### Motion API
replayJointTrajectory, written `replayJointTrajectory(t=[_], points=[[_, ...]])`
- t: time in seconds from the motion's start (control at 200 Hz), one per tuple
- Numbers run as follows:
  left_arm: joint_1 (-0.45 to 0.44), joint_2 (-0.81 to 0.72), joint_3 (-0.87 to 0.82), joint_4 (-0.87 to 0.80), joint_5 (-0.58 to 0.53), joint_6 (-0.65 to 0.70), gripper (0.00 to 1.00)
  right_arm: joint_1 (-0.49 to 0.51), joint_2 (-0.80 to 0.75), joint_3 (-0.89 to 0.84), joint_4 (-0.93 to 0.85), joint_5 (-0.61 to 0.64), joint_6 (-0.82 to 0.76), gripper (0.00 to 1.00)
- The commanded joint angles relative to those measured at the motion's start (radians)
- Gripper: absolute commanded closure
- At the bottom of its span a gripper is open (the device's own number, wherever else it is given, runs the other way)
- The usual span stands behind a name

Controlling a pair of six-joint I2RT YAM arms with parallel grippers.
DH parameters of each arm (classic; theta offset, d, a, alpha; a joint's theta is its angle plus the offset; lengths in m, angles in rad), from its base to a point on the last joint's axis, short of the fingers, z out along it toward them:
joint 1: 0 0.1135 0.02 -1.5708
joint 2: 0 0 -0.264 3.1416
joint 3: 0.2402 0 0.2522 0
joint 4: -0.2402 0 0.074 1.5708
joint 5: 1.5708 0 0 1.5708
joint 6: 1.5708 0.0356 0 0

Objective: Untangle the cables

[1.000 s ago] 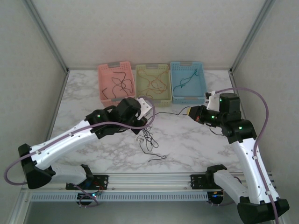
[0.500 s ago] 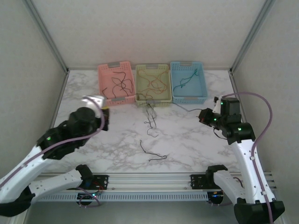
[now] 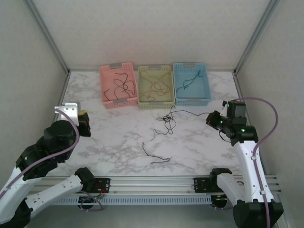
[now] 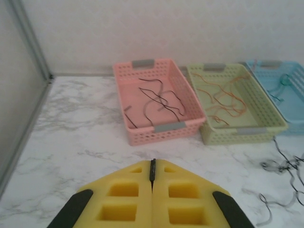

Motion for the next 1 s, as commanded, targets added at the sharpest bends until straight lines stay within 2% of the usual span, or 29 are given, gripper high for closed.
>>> replayJointTrajectory(t=[0.0,0.045,0.075,0.155,0.23,0.365,0.471,0.546,0.656,0.696,0.791,0.996], points=[[0.007,0.069,-0.017,0.046,0.212,-0.036,0.88,-0.004,-0.009,-0.012,0.085,-0.200,0.029,1.00],[0.006,0.108,-0.018,0.059,0.281,-0.054,0.67,-0.003,-0.017,-0.010,0.110,-0.254,0.045,1.00],[0.007,0.131,-0.024,0.077,0.325,-0.068,0.59,-0.003,-0.022,-0.007,0.123,-0.286,0.053,1.00],[0.008,0.194,-0.058,0.158,0.457,-0.101,0.48,-0.003,-0.033,-0.002,0.156,-0.359,0.072,1.00],[0.011,0.259,-0.067,0.211,0.513,-0.161,0.42,-0.001,-0.039,0.005,0.187,-0.430,0.086,1.00],[0.045,0.347,-0.049,0.264,0.577,-0.290,0.37,0.007,-0.057,0.017,0.216,-0.500,0.084,1.00],[0.081,0.353,-0.057,0.324,0.683,-0.356,0.34,0.022,-0.075,0.028,0.222,-0.517,0.078,1.00],[0.082,0.366,-0.047,0.336,0.762,-0.313,0.34,0.029,-0.076,0.038,0.219,-0.524,0.091,1.00],[0.082,0.391,-0.033,0.293,0.801,-0.237,0.33,0.029,-0.069,0.061,0.206,-0.532,0.117,1.00],[0.082,0.414,-0.023,0.285,0.854,-0.212,0.32,0.029,-0.062,0.072,0.197,-0.533,0.130,1.00],[0.079,0.450,-0.024,0.300,0.925,-0.204,0.32,0.029,-0.051,0.092,0.197,-0.547,0.150,1.00],[0.077,0.443,-0.071,0.365,0.974,-0.183,0.32,0.031,-0.043,0.118,0.199,-0.555,0.195,1.00]])
